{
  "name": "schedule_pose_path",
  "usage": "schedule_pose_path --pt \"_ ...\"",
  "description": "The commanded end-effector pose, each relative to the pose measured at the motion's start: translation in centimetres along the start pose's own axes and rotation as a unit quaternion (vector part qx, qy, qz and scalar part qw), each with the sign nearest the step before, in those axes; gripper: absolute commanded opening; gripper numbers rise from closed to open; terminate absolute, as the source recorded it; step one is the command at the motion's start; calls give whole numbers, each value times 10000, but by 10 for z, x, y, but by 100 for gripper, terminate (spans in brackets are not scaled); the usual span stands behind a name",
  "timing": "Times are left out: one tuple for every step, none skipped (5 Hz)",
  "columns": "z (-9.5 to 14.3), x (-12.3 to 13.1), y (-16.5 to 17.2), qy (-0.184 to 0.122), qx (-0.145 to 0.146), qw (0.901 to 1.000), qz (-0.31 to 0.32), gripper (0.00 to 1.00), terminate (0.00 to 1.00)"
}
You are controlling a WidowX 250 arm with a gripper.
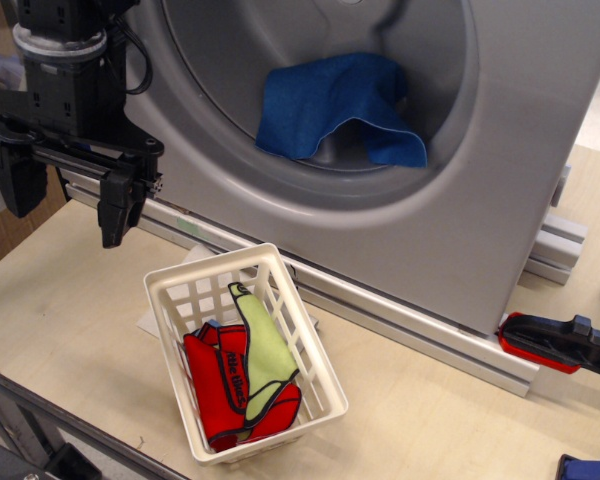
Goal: Take clothes out of laundry machine
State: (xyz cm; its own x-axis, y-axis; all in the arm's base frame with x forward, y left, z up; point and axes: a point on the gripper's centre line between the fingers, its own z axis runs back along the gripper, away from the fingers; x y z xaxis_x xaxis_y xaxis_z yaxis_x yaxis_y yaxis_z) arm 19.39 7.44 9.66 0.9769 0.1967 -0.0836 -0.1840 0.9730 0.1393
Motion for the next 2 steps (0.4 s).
schedule_pose_path --pt "0 0 0 0 0 10000 0 100 0" --pt "-4 29 -13 -648 -26 9971 402 100 0"
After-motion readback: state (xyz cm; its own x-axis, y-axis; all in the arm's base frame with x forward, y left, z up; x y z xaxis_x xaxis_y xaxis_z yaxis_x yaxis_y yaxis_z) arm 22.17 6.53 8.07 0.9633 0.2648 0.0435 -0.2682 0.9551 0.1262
